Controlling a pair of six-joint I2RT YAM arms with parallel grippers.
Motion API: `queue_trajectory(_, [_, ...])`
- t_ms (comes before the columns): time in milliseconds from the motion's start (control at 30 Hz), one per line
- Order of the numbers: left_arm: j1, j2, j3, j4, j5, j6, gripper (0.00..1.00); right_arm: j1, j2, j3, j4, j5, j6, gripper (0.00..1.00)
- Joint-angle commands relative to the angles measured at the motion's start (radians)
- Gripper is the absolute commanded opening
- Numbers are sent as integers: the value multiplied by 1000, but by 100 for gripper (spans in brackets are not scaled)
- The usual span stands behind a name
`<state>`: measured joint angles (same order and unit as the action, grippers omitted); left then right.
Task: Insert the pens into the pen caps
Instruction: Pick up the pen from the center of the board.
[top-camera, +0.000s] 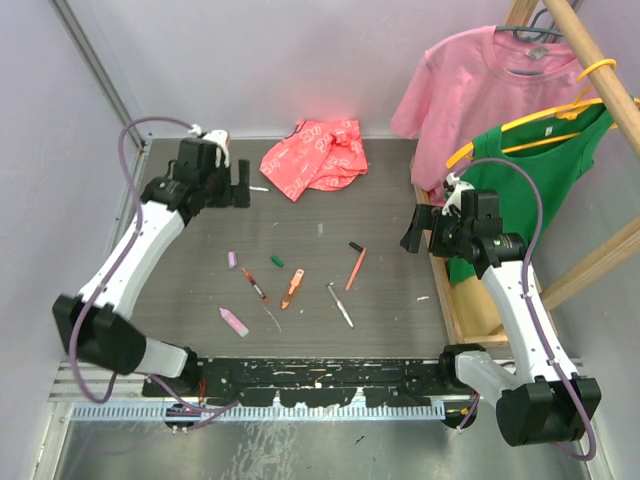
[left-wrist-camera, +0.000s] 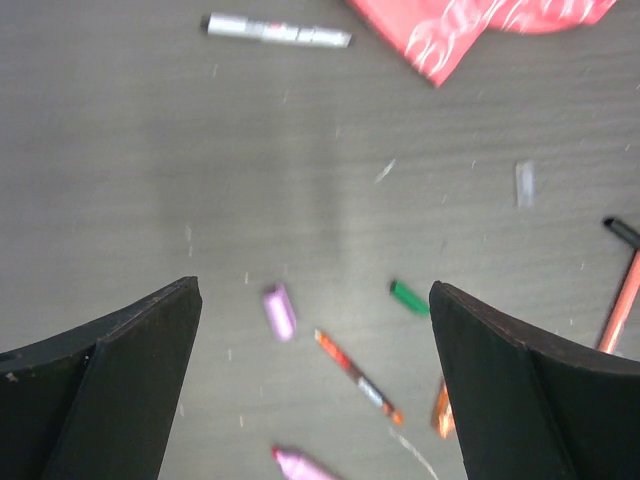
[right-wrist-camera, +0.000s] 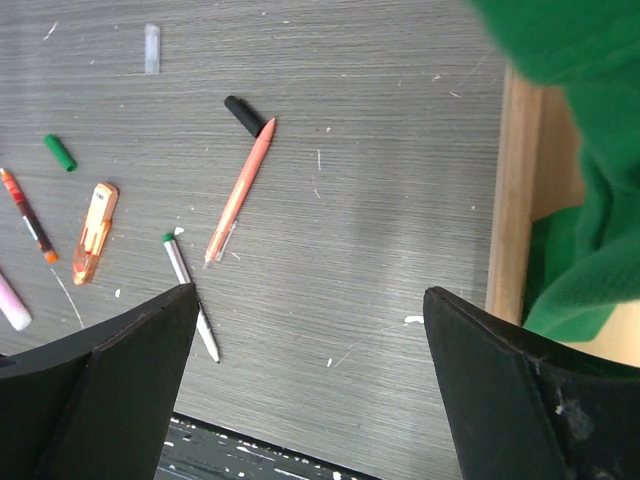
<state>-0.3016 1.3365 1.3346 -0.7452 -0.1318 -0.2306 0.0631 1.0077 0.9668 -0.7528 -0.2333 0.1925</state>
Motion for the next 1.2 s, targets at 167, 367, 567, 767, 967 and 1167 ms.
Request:
queue_trajectory(167, [55, 409, 366, 161, 250, 300, 98, -5, 22, 48, 40, -105, -24, 99])
queue_trajectory(367, [140, 672, 604, 38, 461, 378, 98, -5, 9, 20, 40, -97, -28, 99])
queue_trajectory(567, [160, 877, 818, -51, 473, 475, 98, -5, 19, 6, 31, -103, -28, 99])
queue_trajectory(767, [162, 988, 917, -75, 410, 571, 98, -4, 50, 8, 18, -105, -29, 98])
queue_trajectory(967, [162, 1078, 988, -142, 420, 634, 98, -5, 79, 11, 13, -101, -29, 98])
queue_trajectory(1167, [162, 1111, 1000, -198, 452, 698, 98, -6, 100, 13, 10, -110, -22, 97])
